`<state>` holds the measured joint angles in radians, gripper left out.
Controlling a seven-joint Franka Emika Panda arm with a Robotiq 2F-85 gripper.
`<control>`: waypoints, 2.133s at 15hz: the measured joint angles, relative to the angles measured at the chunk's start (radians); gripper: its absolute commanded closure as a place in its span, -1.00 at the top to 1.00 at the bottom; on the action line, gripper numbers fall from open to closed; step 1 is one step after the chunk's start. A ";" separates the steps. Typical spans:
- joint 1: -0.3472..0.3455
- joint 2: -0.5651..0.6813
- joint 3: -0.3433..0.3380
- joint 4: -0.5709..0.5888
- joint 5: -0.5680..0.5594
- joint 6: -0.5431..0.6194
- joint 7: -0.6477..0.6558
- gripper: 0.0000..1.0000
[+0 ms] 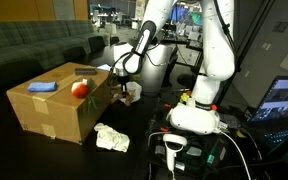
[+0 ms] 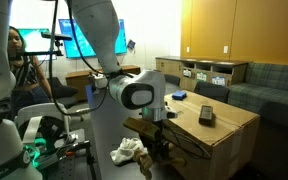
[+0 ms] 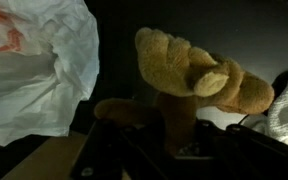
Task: Put the objects on the box onto the table and the objects on the table on to the box
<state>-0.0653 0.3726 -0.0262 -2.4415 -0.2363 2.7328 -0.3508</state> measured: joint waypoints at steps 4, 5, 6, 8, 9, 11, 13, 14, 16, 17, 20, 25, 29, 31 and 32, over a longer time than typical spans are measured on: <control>0.001 -0.187 -0.002 -0.075 0.000 -0.129 0.002 -0.92; 0.001 -0.233 -0.003 -0.087 -0.002 -0.164 0.009 -0.93; 0.001 -0.282 -0.005 -0.094 -0.008 -0.202 0.021 -0.93; 0.001 -0.374 -0.007 -0.095 -0.022 -0.276 0.046 -0.94; 0.001 -0.418 -0.008 -0.090 -0.026 -0.306 0.064 -0.94; 0.001 -0.492 -0.008 -0.070 -0.038 -0.354 0.097 -0.95; 0.001 -0.539 -0.007 -0.027 -0.061 -0.396 0.134 -0.95; 0.001 -0.550 -0.006 0.003 -0.072 -0.415 0.151 -0.95; 0.001 -0.549 -0.001 0.073 -0.092 -0.443 0.173 -0.95; 0.001 -0.541 0.003 0.110 -0.101 -0.452 0.185 -0.95; 0.003 -0.486 0.020 0.228 -0.125 -0.463 0.218 -0.95; 0.038 -0.300 0.049 0.468 -0.178 -0.492 0.277 -0.95; 0.077 -0.143 0.050 0.651 -0.182 -0.496 0.293 -0.95; 0.091 -0.071 0.050 0.731 -0.179 -0.497 0.296 -0.95; 0.097 -0.038 0.049 0.767 -0.175 -0.499 0.298 -0.95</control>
<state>0.0320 0.3341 0.0232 -1.6741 -0.4117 2.2338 -0.0531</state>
